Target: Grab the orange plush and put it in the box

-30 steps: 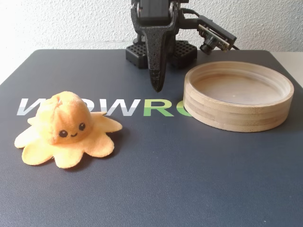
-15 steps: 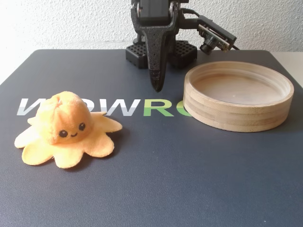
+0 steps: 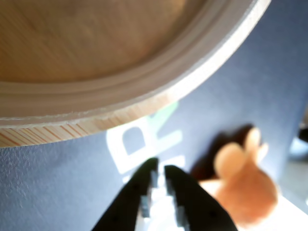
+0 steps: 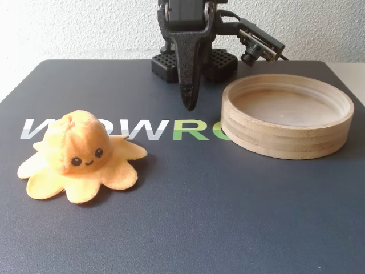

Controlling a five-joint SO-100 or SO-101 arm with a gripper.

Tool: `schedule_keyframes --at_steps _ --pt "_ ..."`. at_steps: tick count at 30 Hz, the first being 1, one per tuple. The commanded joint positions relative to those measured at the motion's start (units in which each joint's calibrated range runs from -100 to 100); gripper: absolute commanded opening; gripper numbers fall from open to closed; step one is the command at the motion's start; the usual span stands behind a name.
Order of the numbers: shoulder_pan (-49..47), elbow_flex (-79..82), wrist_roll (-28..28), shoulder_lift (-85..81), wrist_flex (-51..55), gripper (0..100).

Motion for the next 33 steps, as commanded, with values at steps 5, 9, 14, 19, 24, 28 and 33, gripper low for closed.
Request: schedule_keyframes --at_steps 5,9,14,19,24,28,33 --pt "0.28 0.72 0.03 -0.52 -0.61 1" --pt "-0.09 0.72 0.08 -0.52 -0.61 1" --pt "-0.16 -0.83 0.19 -0.52 -1.39 1" --pt "-0.61 -10.89 1.97 0.58 -1.65 1" --pt "0.21 -23.31 3.28 25.2 -10.79 1" --pt "4.02 -41.8 3.07 53.53 -11.4 1" --pt "7.98 -56.67 3.07 71.49 -8.7 15"
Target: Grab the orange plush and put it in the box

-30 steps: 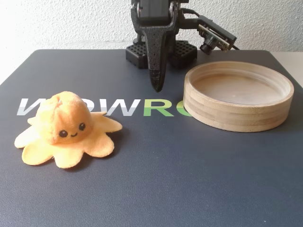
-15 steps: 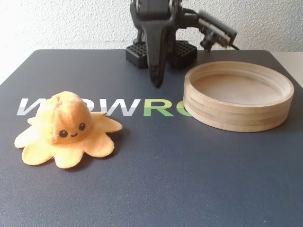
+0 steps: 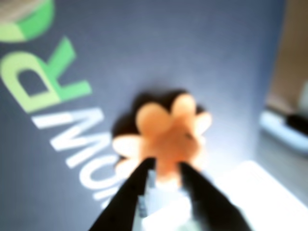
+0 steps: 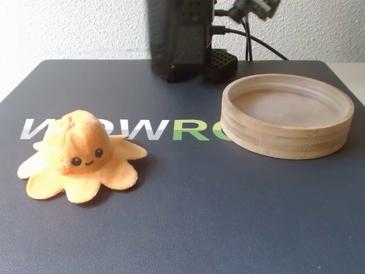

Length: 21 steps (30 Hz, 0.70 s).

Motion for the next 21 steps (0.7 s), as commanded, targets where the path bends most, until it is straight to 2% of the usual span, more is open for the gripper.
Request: schedule_keyframes --at_steps 1,2,3,7,10,15,21 --pt "2.97 -15.29 -0.02 15.66 2.48 21" --pt "3.42 -16.56 -0.12 17.26 2.83 26" --pt "4.17 -18.55 -1.07 19.79 3.0 36" --pt "5.89 -19.91 -2.69 23.34 3.09 48" --pt "6.49 -20.0 -3.85 25.61 2.3 52" --pt "8.05 -20.18 -5.16 31.85 -1.09 52" --pt "10.37 -27.62 -6.78 41.38 -1.87 52"
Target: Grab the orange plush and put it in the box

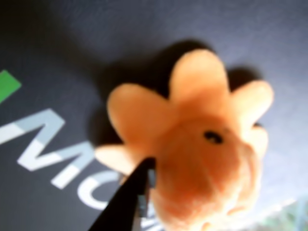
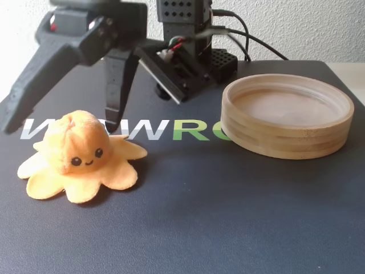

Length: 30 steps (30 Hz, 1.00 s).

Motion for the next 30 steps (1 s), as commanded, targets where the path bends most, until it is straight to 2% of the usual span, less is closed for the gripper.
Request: schedule_keyframes --at_steps 1,5,7,9,12,19,22,26,30 --pt "1.98 -6.7 -0.45 5.21 -0.58 52" --pt "4.15 -9.7 -0.45 10.69 -0.41 50" --pt "4.52 -10.69 -0.45 12.12 -0.06 43" --pt "4.37 -11.06 -0.03 11.79 -0.67 17" --pt "3.85 -12.23 0.07 11.36 -0.41 1" --pt "-1.53 -14.77 0.23 7.65 4.9 1" --pt "-7.66 -15.05 2.38 -0.02 8.29 1" --pt "-15.95 -14.68 2.01 -9.63 15.95 1" --pt "-28.65 -11.87 -5.86 -17.3 23.25 1"
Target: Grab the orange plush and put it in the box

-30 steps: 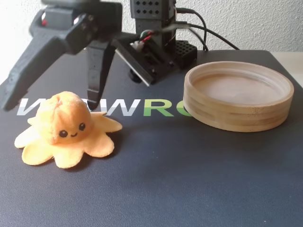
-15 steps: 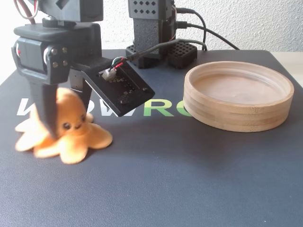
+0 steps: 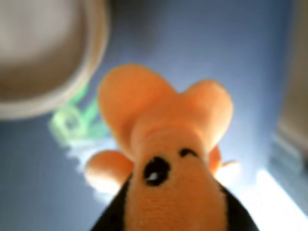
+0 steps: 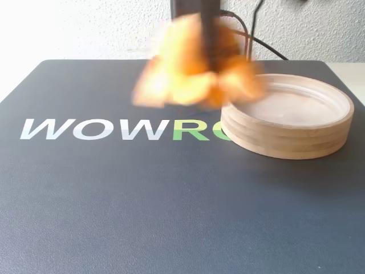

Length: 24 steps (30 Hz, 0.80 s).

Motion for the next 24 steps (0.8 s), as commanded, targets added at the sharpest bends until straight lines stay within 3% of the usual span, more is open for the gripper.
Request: schedule_keyframes --at_steps 1,7,21,23,24 --pt "-11.36 1.97 -6.5 -8.19 4.35 1" --pt "-22.12 12.76 -12.68 -16.29 0.43 1" --pt "-22.57 26.63 -13.0 -25.81 -3.83 2" --pt "-22.87 26.63 -12.74 -25.81 -4.87 6" --pt "-23.09 26.54 -12.84 -25.81 -4.96 16"
